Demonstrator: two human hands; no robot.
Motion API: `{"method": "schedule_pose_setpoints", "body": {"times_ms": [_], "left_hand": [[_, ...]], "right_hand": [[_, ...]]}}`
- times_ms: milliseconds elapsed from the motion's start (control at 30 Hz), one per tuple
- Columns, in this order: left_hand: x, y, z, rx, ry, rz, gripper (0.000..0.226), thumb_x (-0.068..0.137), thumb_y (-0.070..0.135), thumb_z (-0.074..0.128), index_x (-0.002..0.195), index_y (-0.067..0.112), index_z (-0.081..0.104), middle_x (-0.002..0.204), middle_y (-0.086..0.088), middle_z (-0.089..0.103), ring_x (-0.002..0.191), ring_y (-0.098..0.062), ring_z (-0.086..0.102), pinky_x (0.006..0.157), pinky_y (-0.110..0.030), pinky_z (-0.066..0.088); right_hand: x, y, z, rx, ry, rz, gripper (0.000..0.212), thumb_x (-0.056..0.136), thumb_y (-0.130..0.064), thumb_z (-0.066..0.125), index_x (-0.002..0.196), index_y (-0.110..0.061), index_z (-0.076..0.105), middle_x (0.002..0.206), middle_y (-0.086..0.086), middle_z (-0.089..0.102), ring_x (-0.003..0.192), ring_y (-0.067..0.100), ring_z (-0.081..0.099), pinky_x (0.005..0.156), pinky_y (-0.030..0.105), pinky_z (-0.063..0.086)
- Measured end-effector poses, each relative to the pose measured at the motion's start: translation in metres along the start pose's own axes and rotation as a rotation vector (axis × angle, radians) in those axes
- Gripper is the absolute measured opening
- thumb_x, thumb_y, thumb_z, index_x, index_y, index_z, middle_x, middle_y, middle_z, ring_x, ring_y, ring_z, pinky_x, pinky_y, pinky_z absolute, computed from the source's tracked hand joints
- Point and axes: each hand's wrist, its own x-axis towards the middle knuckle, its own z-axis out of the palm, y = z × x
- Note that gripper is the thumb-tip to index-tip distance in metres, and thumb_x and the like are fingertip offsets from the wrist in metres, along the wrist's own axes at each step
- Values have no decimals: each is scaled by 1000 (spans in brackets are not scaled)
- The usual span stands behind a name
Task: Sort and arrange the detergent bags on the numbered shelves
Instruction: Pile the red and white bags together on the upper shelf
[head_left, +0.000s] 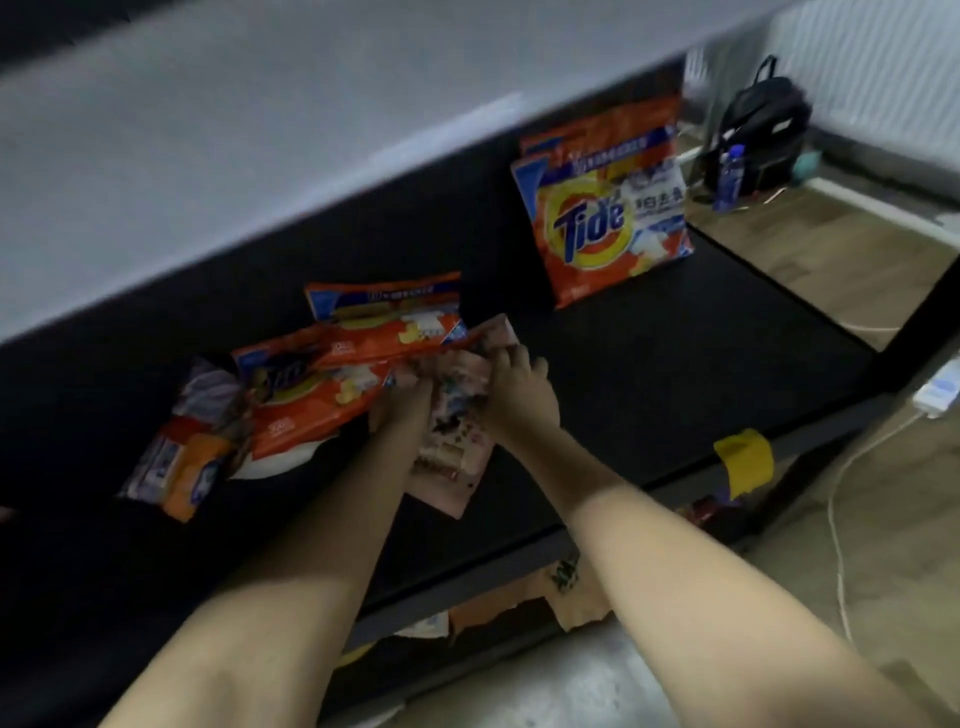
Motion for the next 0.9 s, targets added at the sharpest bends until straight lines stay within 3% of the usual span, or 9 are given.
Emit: {"method": "schedule_pose_setpoints", "body": {"times_ms": [67,133,267,400,500,600,700,800,900], "left_hand": [[14,5,4,-269,-69,-88,54,99,40,43,143,10,34,142,-14,41,126,-32,44,100,-34,38],[22,1,3,-419,-94,-197,52,100,37,43,142,8,36,140,-17,43,125,-33,45,95,-35,40],[9,-12,4,-271,6,-122,57,91,28,61,140,10,39,136,-13,49,118,-30,50,96,-37,45],[-31,-19,-5,-263,1,63,42,95,18,55,136,17,48,130,-6,54,113,-23,54,86,-31,45],[-68,-13,-18,-309,-58,119,40,96,16,53,135,19,47,129,-3,54,113,-19,54,89,-34,46],[-113,-1,-36,-215,-154,199,41,95,18,53,136,19,46,126,3,55,111,-13,54,93,-33,45],[-157,12,-58,-29,-214,189,40,94,25,55,133,18,50,129,-2,56,116,-19,55,98,-37,45],[-208,23,-88,35,-312,218,30,91,22,60,121,18,59,117,-1,64,99,-13,62,80,-22,50],[-260,34,-127,173,-376,361,4,89,24,63,88,27,65,87,7,70,78,-5,65,62,-18,51]], "right_hand": [[11,-5,3,52,-67,37,67,87,-30,62,141,-10,28,146,12,27,126,33,38,96,37,40],[14,-10,8,145,-160,69,70,88,-26,63,143,-7,23,146,15,25,123,32,44,93,37,43],[-2,-9,6,279,-210,93,63,92,-29,53,145,-15,23,138,15,31,114,31,49,86,35,44],[-41,17,-17,364,-202,121,42,92,-26,50,132,-15,43,138,13,27,106,32,53,80,33,45],[-80,44,-37,419,-209,241,39,93,-24,52,129,-16,42,132,9,41,109,30,54,82,34,47],[-131,66,-57,678,-110,363,36,91,-16,55,125,-11,46,121,11,58,109,28,57,86,33,48],[-187,77,-80,813,8,485,22,90,-17,59,106,-4,53,103,14,61,91,26,58,77,35,47],[-244,73,-102,883,89,540,16,89,-14,62,96,-4,51,93,10,57,83,18,53,67,23,40],[-298,60,-131,997,120,548,9,89,-11,62,88,-14,53,99,13,64,86,19,60,69,26,46]]}}
